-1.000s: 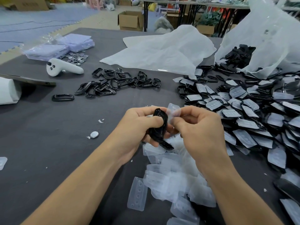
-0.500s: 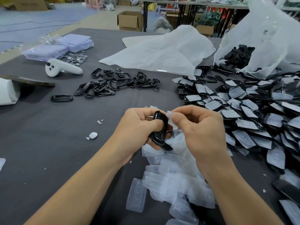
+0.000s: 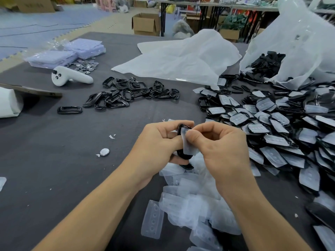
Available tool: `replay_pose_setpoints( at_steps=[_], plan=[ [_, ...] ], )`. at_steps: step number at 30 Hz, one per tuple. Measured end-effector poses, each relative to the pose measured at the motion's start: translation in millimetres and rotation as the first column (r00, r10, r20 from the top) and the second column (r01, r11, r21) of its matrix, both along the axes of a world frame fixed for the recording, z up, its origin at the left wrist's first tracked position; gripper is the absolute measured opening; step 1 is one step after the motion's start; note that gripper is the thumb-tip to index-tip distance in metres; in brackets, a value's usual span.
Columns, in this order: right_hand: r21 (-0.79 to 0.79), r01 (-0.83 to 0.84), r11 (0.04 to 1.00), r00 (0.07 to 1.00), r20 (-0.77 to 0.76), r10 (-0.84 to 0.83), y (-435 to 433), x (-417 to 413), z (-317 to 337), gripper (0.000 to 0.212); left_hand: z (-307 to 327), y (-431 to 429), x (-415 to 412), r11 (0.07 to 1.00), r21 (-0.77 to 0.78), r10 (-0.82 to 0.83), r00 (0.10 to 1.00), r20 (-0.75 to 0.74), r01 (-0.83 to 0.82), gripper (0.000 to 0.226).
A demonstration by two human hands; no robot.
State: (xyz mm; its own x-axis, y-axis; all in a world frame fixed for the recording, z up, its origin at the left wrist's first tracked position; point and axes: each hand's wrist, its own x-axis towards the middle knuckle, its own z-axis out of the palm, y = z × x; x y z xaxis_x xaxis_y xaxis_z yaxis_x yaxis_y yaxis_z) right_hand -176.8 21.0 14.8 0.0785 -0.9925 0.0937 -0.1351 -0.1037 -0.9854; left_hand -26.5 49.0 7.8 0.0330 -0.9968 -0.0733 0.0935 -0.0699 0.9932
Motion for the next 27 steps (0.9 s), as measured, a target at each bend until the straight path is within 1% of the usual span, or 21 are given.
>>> replay_pose_setpoints(
  at_steps=[5, 12, 16, 20, 23, 25, 27],
  plan=[
    [-0.072, 0.044, 0.996, 0.998, -0.042, -0.047, 1.7, -0.7, -1.2, 0.009, 0.6, 0.0, 3.3, 0.991, 0.026, -0.128, 0.987, -0.1, 0.131, 0.043],
    [-0.128, 0.097, 0.987, 0.99, -0.093, -0.109, 2.2, 1.5, -3.2, 0.015, 0.4, -1.9, 4.0, 0.984, 0.03, -0.168, 0.977, -0.132, 0.173, 0.052],
    [-0.131, 0.113, 0.985, 0.99, -0.071, -0.123, 2.2, 1.3, -3.9, 0.016, 1.4, -1.5, 3.8, 0.988, 0.025, -0.145, 0.979, -0.142, 0.15, 0.047],
    [-0.108, 0.128, 0.986, 0.979, -0.144, -0.143, -0.3, 2.9, -5.5, 0.036, 2.3, -1.3, 3.6, 0.993, 0.027, -0.112, 0.982, -0.155, 0.118, 0.042],
    [-0.062, 0.09, 0.994, 0.987, -0.125, -0.097, -3.6, 2.6, -6.0, 0.044, 1.6, -1.7, 2.4, 0.995, 0.032, -0.092, 0.982, -0.163, 0.098, 0.038],
    [-0.042, 0.049, 0.998, 0.991, -0.12, -0.054, -5.6, 0.9, -4.8, 0.037, 0.1, -2.9, 1.6, 0.998, 0.034, -0.053, 0.982, -0.181, 0.061, 0.039],
    [-0.04, -0.007, 0.999, 0.988, -0.152, 0.001, -5.7, -0.5, -3.5, 0.023, -0.8, -3.9, 1.5, 0.999, 0.042, -0.018, 0.979, -0.205, 0.027, 0.043]
  ],
)
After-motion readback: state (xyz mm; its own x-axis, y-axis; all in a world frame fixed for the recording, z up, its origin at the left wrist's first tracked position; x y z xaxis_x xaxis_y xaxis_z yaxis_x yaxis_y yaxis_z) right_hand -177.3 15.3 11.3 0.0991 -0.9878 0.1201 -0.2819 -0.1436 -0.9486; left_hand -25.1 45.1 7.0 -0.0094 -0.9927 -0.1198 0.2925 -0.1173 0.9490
